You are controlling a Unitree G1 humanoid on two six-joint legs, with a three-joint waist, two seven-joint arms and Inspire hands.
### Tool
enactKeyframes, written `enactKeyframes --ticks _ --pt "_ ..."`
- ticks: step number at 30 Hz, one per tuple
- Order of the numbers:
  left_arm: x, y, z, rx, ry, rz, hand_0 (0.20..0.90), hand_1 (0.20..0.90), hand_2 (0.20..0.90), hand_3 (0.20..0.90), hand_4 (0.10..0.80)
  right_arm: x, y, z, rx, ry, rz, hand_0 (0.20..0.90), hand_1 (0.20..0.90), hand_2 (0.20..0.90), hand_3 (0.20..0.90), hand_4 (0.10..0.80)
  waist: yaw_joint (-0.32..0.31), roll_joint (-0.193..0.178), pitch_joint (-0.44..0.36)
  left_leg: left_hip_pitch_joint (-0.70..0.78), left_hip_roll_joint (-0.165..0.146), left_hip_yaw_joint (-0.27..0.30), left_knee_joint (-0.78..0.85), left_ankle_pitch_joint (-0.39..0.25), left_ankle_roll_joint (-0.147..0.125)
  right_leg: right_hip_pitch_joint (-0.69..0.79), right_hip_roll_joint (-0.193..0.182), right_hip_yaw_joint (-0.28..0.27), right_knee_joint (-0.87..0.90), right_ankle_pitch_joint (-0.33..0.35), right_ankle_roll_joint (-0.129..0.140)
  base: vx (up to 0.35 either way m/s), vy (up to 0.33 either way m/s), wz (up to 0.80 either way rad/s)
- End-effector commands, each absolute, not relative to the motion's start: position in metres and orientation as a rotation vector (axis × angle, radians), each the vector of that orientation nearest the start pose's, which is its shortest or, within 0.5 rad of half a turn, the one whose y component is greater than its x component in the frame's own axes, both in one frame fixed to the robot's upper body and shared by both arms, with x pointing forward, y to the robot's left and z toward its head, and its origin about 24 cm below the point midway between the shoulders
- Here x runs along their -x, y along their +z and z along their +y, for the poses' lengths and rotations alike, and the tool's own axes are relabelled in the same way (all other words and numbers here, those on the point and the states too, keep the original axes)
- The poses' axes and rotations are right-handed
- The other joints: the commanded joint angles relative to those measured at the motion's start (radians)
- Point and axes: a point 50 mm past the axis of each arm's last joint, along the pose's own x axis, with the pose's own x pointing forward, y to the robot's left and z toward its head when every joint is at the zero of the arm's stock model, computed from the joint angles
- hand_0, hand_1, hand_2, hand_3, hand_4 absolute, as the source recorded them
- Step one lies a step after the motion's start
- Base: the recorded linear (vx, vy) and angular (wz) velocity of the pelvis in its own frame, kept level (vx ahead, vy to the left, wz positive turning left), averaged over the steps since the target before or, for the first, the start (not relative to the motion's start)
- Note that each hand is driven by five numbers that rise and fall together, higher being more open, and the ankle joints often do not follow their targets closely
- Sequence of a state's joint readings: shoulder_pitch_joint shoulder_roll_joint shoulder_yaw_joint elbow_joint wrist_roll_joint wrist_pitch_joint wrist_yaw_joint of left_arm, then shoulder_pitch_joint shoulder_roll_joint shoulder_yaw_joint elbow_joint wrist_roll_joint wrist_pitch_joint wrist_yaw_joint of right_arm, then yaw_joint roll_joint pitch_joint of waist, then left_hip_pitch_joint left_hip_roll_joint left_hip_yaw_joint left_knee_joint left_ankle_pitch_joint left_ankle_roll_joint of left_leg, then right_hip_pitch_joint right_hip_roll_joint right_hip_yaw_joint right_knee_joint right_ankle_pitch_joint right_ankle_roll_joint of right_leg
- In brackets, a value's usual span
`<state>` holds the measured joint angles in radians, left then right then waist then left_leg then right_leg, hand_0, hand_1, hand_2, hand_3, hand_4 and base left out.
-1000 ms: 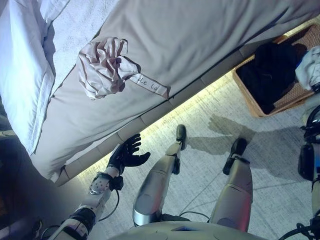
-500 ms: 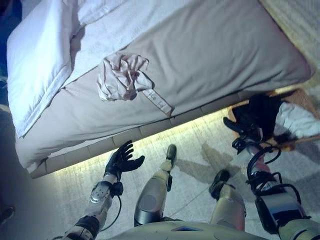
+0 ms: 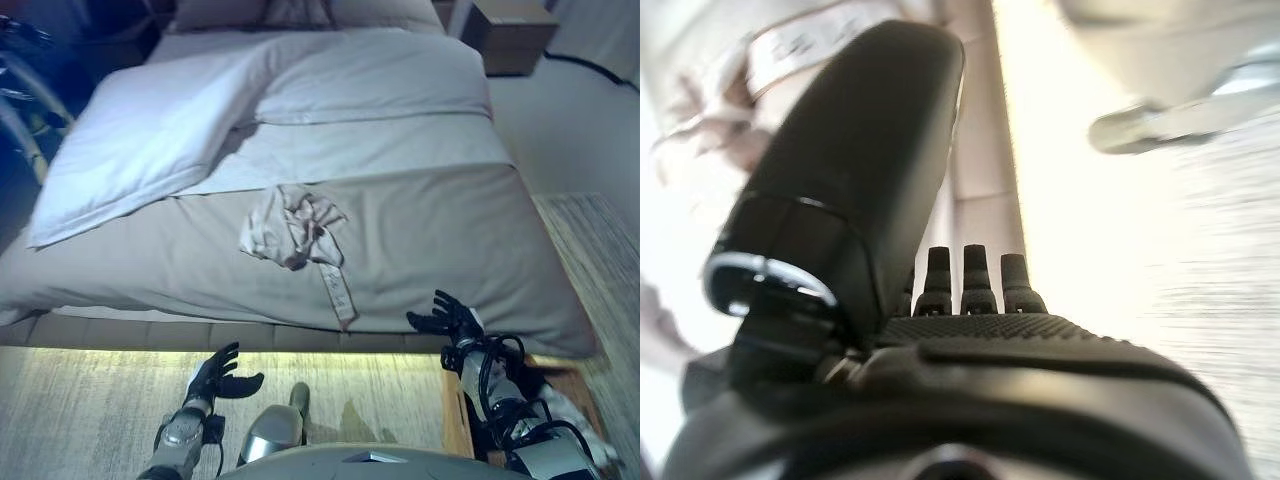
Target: Pick up the clothes from the bed and place them into the basket
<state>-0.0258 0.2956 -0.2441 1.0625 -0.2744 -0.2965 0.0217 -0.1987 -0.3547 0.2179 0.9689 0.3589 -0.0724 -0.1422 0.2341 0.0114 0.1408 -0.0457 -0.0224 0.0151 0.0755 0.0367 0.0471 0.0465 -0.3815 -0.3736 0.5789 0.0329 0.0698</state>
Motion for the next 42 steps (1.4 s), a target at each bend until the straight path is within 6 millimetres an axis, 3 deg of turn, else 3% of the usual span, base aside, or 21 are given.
enactKeyframes --ticks 1,2,5,7,8,10,13,14,15,18,22,29,30,32,35,38,42 --pt "-0.161 -0.112 0.261 -0.263 0.116 0.718 0.900 0.900 0.900 0.900 0.800 -0.260 -0.049 -0.267 0.317 -0.221 0.524 0.900 0.900 0.900 0.900 0.800 -0.007 0.000 -0.033 0.030 -0.040 -0.033 -0.139 0.038 0.012 -0.139 0.166 0.121 -0.030 0.087 0.039 0.264 -0.157 1.19" --pt "-0.162 -0.112 0.262 -0.267 0.116 0.721 0.900 0.900 0.900 0.900 0.800 -0.263 -0.046 -0.268 0.342 -0.207 0.519 0.900 0.900 0.900 0.900 0.800 -0.013 -0.004 -0.031 0.037 -0.040 -0.043 -0.140 0.034 0.009 -0.146 0.175 0.123 -0.064 0.083 0.036 0.279 -0.257 1.23" --pt "-0.159 -0.110 0.274 -0.278 0.168 0.736 0.900 0.900 0.900 0.900 0.800 -0.277 -0.028 -0.282 0.452 -0.152 0.492 0.900 0.900 0.900 0.900 0.800 -0.044 -0.051 -0.014 0.081 -0.052 -0.105 -0.152 -0.009 -0.008 -0.190 0.204 0.159 -0.410 0.139 0.055 0.294 -0.311 1.01" --pt "-0.152 -0.110 0.283 -0.294 0.205 0.745 0.900 0.900 0.900 0.900 0.800 -0.280 -0.021 -0.292 0.530 -0.160 0.474 0.900 0.900 0.900 0.900 0.800 -0.046 -0.065 -0.006 0.068 -0.043 -0.156 -0.131 -0.022 -0.002 -0.168 0.245 0.244 -0.432 0.109 0.057 0.213 -0.203 0.87" --pt "-0.150 -0.111 0.285 -0.294 0.221 0.753 0.900 0.900 0.900 0.900 0.800 -0.281 -0.020 -0.293 0.548 -0.165 0.468 0.900 0.900 0.900 0.900 0.800 -0.042 -0.070 -0.006 0.063 -0.044 -0.163 -0.127 -0.021 -0.003 -0.159 0.250 0.245 -0.436 0.106 0.058 0.177 -0.153 1.22" --pt "-0.133 -0.116 0.290 -0.311 0.246 0.786 0.900 0.900 0.900 0.900 0.800 -0.288 -0.013 -0.295 0.594 -0.190 0.459 0.900 0.900 0.900 0.900 0.800 0.005 -0.099 -0.010 0.035 -0.046 -0.200 -0.108 -0.009 -0.014 -0.079 0.277 0.208 -0.477 0.048 0.043 0.235 -0.170 1.18" --pt "-0.120 -0.119 0.292 -0.324 0.243 0.806 0.900 0.900 0.900 0.900 0.800 -0.302 0.003 -0.299 0.637 -0.220 0.421 0.900 0.900 0.900 0.900 0.800 0.047 -0.114 -0.002 0.009 -0.032 -0.207 -0.095 0.000 -0.032 -0.032 0.289 0.182 -0.529 0.021 0.028 0.129 -0.108 0.28" --pt "-0.119 -0.118 0.297 -0.320 0.261 0.805 0.900 0.900 0.900 0.900 0.800 -0.317 0.019 -0.299 0.643 -0.244 0.392 0.900 0.900 0.900 0.900 0.800 0.071 -0.122 0.010 -0.020 -0.024 -0.214 -0.083 0.007 -0.043 -0.029 0.289 0.164 -0.537 0.016 0.024 0.048 -0.081 0.15" --pt "-0.120 -0.117 0.297 -0.320 0.261 0.802 0.900 0.900 0.900 0.900 0.800 -0.318 0.020 -0.299 0.644 -0.246 0.388 0.900 0.900 0.900 0.900 0.800 0.073 -0.123 0.012 -0.023 -0.023 -0.215 -0.081 0.008 -0.044 -0.030 0.289 0.161 -0.538 0.016 0.024 0.012 -0.082 0.30" --pt "-0.134 -0.109 0.303 -0.307 0.257 0.753 0.900 0.900 0.900 0.900 0.800 -0.340 0.053 -0.302 0.677 -0.301 0.309 0.900 0.900 0.900 0.900 0.800 0.115 -0.127 0.049 -0.079 -0.020 -0.237 -0.067 0.026 -0.054 -0.048 0.289 0.121 -0.534 0.010 0.017 -0.074 -0.080 0.42" --pt "-0.152 -0.100 0.301 -0.317 0.214 0.683 0.900 0.900 0.900 0.900 0.800 -0.359 0.087 -0.301 0.686 -0.354 0.221 0.900 0.900 0.900 0.900 0.800 0.162 -0.111 0.105 -0.135 -0.027 -0.276 -0.055 0.041 -0.061 -0.083 0.284 0.066 -0.516 0.004 0.013 -0.047 -0.035 0.28" --pt "-0.181 -0.082 0.295 -0.279 0.133 0.557 0.900 0.900 0.900 0.900 0.800 -0.378 0.131 -0.303 0.710 -0.468 0.180 0.900 0.900 0.900 0.900 0.800 0.207 -0.071 0.194 -0.242 -0.039 -0.308 -0.040 0.067 -0.072 -0.165 0.273 0.027 -0.492 0.011 0.006 -0.062 -0.048 0.19" --pt "-0.192 -0.075 0.290 -0.232 0.127 0.499 0.900 0.900 0.900 0.900 0.800 -0.381 0.147 -0.309 0.730 -0.533 0.181 0.900 0.900 0.900 0.900 0.800 0.212 -0.043 0.224 -0.295 -0.049 -0.313 -0.018 0.073 -0.076 -0.212 0.264 0.019 -0.474 0.013 0.003 -0.111 0.024 0.17" --pt "-0.199 -0.071 0.286 -0.205 0.121 0.472 0.900 0.900 0.900 0.900 0.800 -0.382 0.159 -0.314 0.752 -0.579 0.178 0.900 0.900 0.900 0.900 0.800 0.213 -0.021 0.244 -0.343 -0.058 -0.314 0.011 0.078 -0.078 -0.256 0.256 0.014 -0.456 0.014 -0.001 -0.109 0.024 0.17" --pt "-0.208 -0.064 0.283 -0.159 0.174 0.436 0.900 0.900 0.900 0.900 0.800 -0.386 0.186 -0.318 0.813 -0.655 0.183 0.900 0.900 0.900 0.900 0.800 0.193 0.026 0.308 -0.501 -0.081 -0.262 0.221 0.017 -0.076 -0.420 0.217 0.049 -0.323 -0.024 -0.001 -0.162 0.079 0.17" --pt "-0.205 -0.065 0.284 -0.145 0.199 0.441 0.900 0.900 0.900 0.900 0.800 -0.387 0.188 -0.318 0.834 -0.632 0.224 0.900 0.900 0.900 0.900 0.800 0.187 0.059 0.333 -0.580 -0.090 -0.230 0.337 -0.014 -0.055 -0.519 0.194 0.069 -0.176 -0.080 -0.021 -0.102 0.137 0.08" --pt "-0.203 -0.062 0.292 -0.109 0.251 0.432 0.900 0.900 0.900 0.900 0.800 -0.385 0.192 -0.325 0.851 -0.599 0.290 0.900 0.900 0.900 0.900 0.800 0.174 0.102 0.372 -0.703 -0.126 -0.184 0.501 -0.075 -0.016 -0.660 0.163 0.108 0.001 -0.139 -0.037 -0.092 0.091 0.00"
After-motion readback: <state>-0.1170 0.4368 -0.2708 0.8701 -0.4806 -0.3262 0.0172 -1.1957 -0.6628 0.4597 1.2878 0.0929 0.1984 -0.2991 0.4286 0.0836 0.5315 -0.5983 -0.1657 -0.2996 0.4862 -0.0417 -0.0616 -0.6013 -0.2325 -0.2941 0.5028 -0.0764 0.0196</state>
